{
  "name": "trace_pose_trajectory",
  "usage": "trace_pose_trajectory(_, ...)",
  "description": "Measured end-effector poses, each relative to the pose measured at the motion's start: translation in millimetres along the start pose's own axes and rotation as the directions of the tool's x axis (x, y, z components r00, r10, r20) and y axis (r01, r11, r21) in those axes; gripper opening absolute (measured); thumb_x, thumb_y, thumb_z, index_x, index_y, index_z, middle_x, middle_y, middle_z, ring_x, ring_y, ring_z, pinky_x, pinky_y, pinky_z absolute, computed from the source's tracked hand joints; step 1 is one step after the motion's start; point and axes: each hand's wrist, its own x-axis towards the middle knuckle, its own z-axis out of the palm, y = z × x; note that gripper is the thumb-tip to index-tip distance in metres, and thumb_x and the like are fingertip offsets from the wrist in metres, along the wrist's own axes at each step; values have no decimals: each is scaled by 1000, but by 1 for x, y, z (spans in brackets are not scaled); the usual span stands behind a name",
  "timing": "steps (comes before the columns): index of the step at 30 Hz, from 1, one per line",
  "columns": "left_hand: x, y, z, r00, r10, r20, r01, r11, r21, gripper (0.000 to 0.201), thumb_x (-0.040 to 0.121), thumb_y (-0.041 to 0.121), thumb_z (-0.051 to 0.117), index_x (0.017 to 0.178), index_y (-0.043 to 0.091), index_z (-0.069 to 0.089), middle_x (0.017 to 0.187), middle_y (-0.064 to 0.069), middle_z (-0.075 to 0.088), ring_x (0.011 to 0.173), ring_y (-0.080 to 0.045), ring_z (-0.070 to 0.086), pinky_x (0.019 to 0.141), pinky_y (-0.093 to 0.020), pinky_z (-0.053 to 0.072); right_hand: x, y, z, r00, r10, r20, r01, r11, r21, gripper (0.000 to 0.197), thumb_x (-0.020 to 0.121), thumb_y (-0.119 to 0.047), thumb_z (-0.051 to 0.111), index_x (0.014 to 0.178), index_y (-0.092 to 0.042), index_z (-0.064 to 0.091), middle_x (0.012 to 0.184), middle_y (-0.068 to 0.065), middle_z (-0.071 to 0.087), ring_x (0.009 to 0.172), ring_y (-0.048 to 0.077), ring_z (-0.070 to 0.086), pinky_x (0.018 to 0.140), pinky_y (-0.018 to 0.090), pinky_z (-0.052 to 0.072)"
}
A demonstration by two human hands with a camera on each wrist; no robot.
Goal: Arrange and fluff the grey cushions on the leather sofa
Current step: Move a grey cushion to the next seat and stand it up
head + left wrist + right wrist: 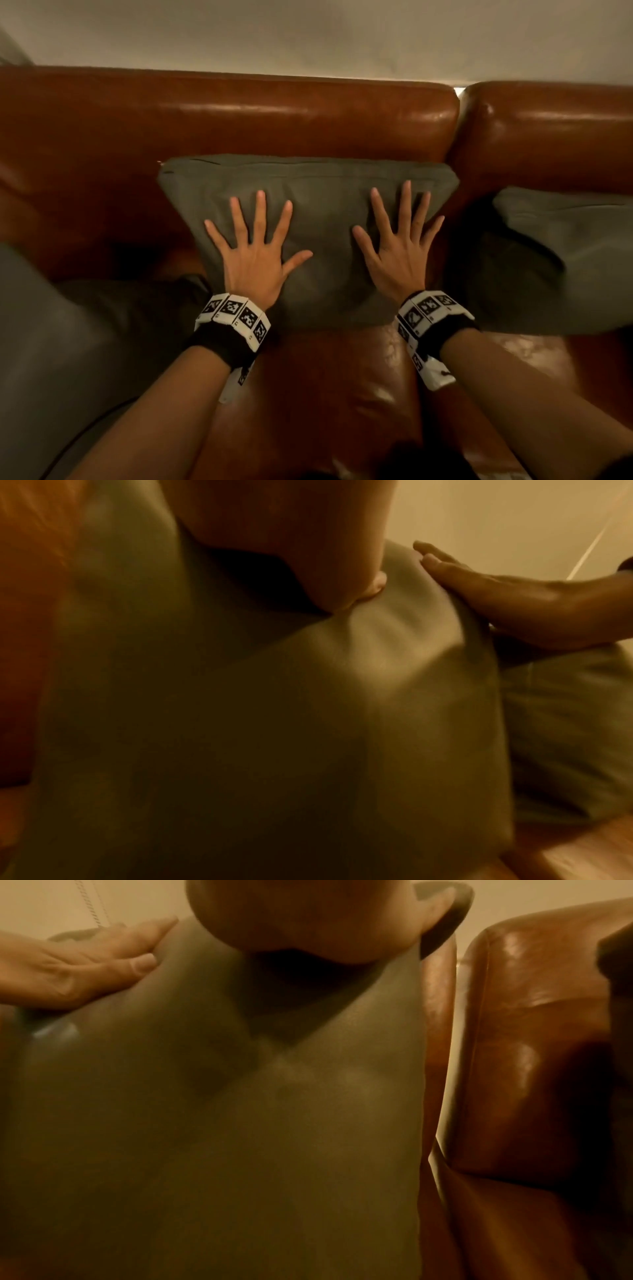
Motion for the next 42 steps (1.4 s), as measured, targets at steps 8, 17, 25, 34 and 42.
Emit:
trace_pose_trajectory(8, 50, 2, 19, 1000, 8, 21, -7, 1000, -25, 83, 85, 77, 12, 149, 31, -13, 157, -16, -4, 141, -48, -4, 99, -76, -7, 60, 11, 25, 998, -21, 52, 23, 1000, -22, 63, 90, -73, 8, 143, -53, -20, 158, -8, -24, 145, 23, -26, 114, 62, -13)
trace_pose_trajectory(17, 34, 17, -43, 998, -57, 22, 61, 959, -278, 60, 96, 56, 6, 150, 31, 20, 160, -4, 14, 147, -33, -8, 112, -62, -12, 50, -14, -17, 999, -40, -29, 42, 995, 90, 53, 97, -51, 23, 146, -34, 36, 161, -1, 22, 151, 19, -1, 113, 63, -13)
trace_pose_trajectory(25, 90, 4, -34, 936, -134, 325, 196, 967, -163, 53, 98, 55, 9, 149, 43, 6, 161, 11, 0, 148, -23, -7, 117, -50, -7, 95, -59, -11, 923, -125, 364, 129, 992, 14, 50, 104, -45, 13, 154, -37, 15, 163, -16, 7, 151, 13, 0, 117, 49, -9)
trace_pose_trajectory(34, 47, -79, -35, 892, -452, -4, 448, 886, -118, 56, 99, 48, 23, 151, 33, 10, 161, -7, -4, 145, -41, -6, 111, -62, 0, 69, 60, -32, 878, 430, 211, -474, 842, 257, 68, 92, -64, 41, 149, -29, 32, 155, 7, 34, 145, 30, 25, 116, 55, 20)
trace_pose_trajectory(42, 38, -78, -65, 619, -758, 206, 608, 297, -736, 52, 98, 47, 40, 129, 6, 44, 134, -17, 52, 123, -34, 49, 102, -40, 38, 58, 43, -73, 854, 519, -36, -373, 659, 654, 33, 99, -38, 49, 105, -8, 61, 97, 3, 60, 90, 15, 55, 77, 27, 39)
